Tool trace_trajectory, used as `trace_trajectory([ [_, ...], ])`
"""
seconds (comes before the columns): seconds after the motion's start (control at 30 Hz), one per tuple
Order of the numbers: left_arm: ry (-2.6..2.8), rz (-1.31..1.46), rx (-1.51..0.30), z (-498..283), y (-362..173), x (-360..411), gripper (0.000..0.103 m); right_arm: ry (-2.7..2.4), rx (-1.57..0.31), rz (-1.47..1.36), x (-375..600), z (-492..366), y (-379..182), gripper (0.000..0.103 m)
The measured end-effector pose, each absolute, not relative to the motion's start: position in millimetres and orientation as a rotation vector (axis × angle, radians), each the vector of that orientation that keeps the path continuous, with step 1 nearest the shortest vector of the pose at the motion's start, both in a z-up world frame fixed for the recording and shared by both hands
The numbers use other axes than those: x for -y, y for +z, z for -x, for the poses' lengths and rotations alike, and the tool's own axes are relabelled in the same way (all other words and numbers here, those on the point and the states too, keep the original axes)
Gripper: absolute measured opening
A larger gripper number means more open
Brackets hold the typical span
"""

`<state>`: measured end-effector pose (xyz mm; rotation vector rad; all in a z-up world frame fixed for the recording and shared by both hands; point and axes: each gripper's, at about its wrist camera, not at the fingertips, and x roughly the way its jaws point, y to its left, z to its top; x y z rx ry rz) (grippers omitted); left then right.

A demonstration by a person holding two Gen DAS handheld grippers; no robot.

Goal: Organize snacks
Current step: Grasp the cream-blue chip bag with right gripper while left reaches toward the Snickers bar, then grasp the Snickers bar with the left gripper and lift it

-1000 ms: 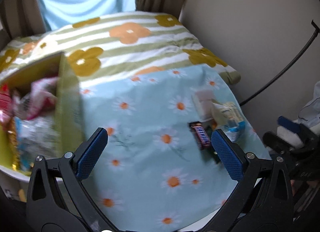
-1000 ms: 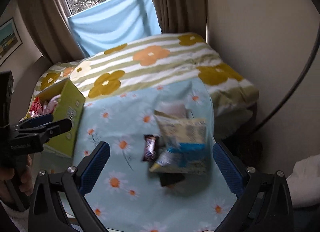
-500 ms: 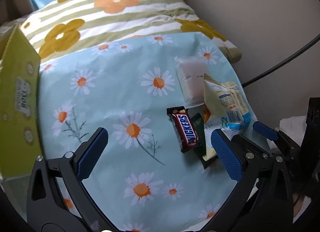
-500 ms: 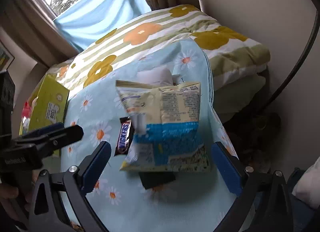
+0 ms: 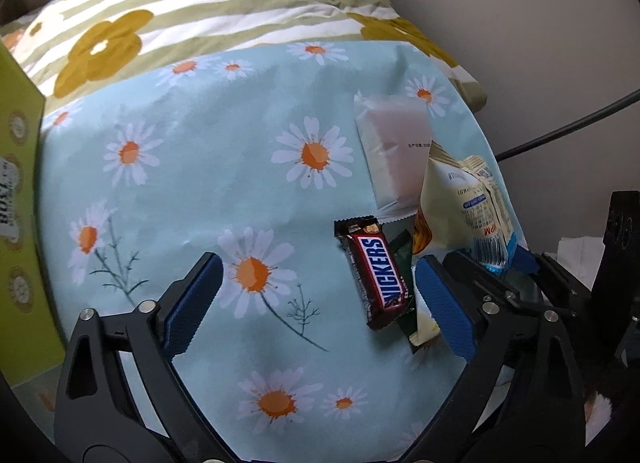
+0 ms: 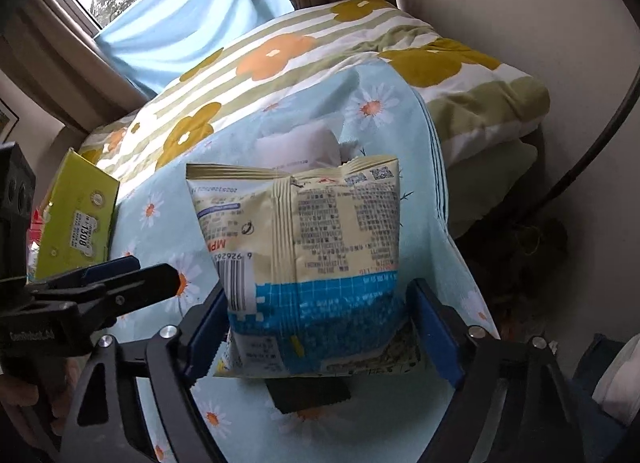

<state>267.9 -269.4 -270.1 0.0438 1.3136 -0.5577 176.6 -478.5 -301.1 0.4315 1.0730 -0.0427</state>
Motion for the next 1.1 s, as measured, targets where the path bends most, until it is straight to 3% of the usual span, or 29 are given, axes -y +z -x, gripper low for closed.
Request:
trace_trajectory([
  [0.03,-0.555,-0.047,-1.32,-269,-273,271,0.093,-0.04,-1.074,-0.427,478,-177,-302,0.082],
  [0.2,-0.554,-0.047,-1.337,-271,-277,273,0.09,-0.034,-1.083,-0.411,479,-176,-306,0.055],
  [0.27,-0.551,-0.058,-1.338,-273,-278,275,0.09,-0.031,-1.077,-0.424,481,-174,-304,0.051],
  [0.4,-0.558,-0.078,-1.347,-273,-282,283,0.089,-0.039,-1.068,-0.441,480,-170,-300,0.049],
  [0.53,-0.574,-0.102,-1.358,-272,-286,292,0.077,-0.049,-1.067,-0.464,479,-161,-298,0.048],
  [0.73,-0.595,-0.122,-1.366,-268,-290,301,0.076,-0.066,-1.076,-0.532,479,-141,-298,0.048],
  [1.1,-0.627,-0.182,-1.38,-257,-303,322,0.05,-0.101,-1.051,-0.619,475,-118,-292,0.048],
])
